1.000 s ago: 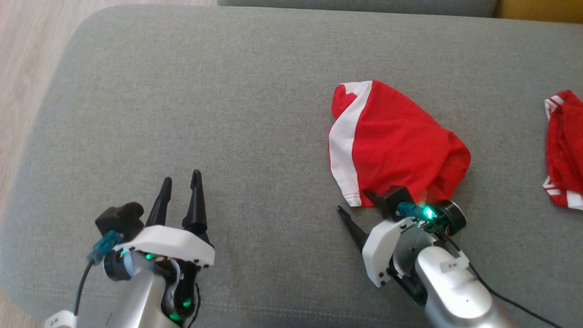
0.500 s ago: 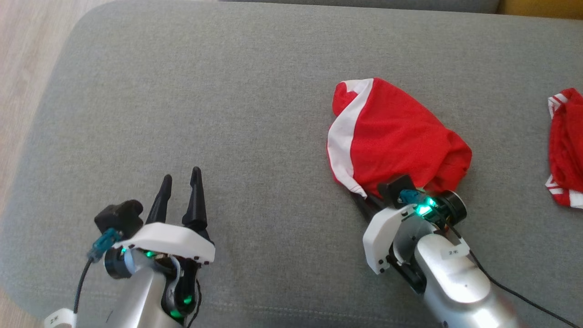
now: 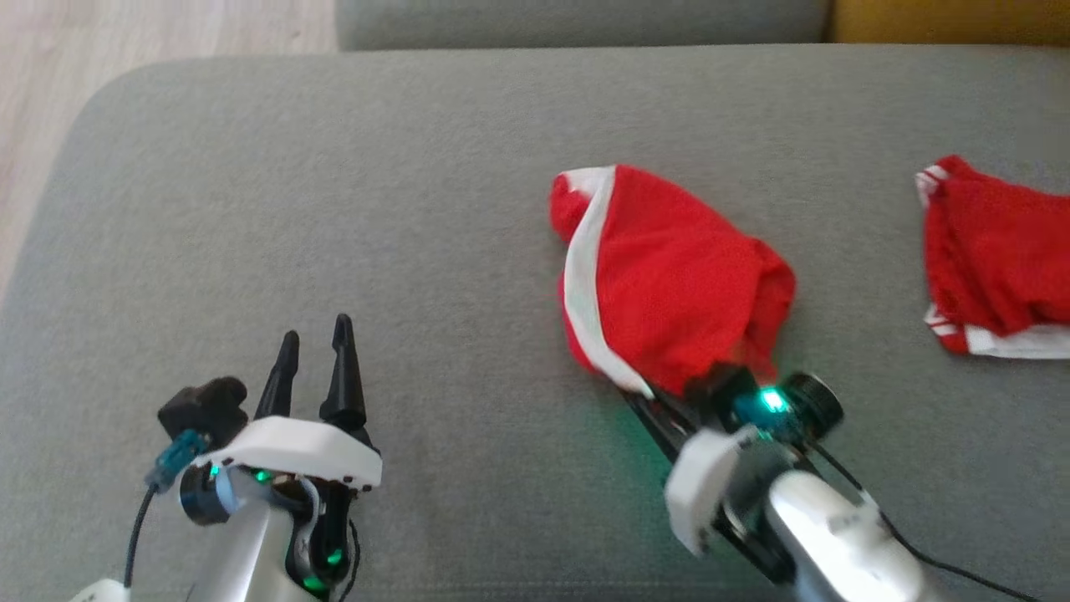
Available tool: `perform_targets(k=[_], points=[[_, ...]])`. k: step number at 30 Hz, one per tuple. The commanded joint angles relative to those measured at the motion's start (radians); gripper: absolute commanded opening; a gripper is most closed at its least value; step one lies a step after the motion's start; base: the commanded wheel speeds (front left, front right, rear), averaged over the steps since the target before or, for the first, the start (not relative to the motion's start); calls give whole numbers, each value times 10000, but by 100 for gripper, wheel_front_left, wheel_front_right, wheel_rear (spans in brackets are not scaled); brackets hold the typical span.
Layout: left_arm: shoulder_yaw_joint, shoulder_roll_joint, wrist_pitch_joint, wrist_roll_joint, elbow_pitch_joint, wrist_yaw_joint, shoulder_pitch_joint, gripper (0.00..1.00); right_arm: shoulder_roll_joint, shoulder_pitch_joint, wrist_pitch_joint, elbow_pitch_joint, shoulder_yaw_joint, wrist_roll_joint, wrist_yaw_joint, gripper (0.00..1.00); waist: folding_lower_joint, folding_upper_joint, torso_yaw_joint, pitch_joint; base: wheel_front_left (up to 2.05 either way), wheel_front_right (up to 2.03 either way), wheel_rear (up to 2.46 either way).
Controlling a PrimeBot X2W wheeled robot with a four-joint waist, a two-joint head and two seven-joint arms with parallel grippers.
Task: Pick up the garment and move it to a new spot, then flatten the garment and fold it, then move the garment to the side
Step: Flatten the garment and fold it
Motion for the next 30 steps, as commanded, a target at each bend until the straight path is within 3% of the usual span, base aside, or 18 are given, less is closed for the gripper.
perform_targets(k=[1,8,11,14,17,24,30], points=[[333,74,-59,-46,-296,-11,-175,100,-303,74,158,-521,303,205,-7,0,0,0,-317,-267,0,0,0],[374,74,-59,-62,-283,-23,30,100,-2965,970,1907,-2591,1383,1596,-7,0,0,0,-1067,-709,0,0,0],[327,74,-59,-69,-271,-8,89,100,-4135,1246,2408,-3160,1235,1916,-7,0,0,0,-1305,-808,0,0,0],[254,74,-59,-11,-232,-31,105,100,-4720,1571,2481,-3351,485,2199,-7,0,0,0,-1486,-855,0,0,0],[112,74,-59,51,-162,-133,73,100,-4787,1895,2382,-3384,-283,2280,-7,0,0,0,-1622,-860,0,0,0],[-1345,74,52,79,413,-1367,-281,100,-3868,2445,1789,-3245,-1778,1924,-7,0,0,0,-1761,-596,0,0,0],[-2567,284,627,32,733,-1675,-811,100,-3236,2450,1474,-3061,-2334,1452,-7,0,0,0,-1846,-293,0,0,0]])
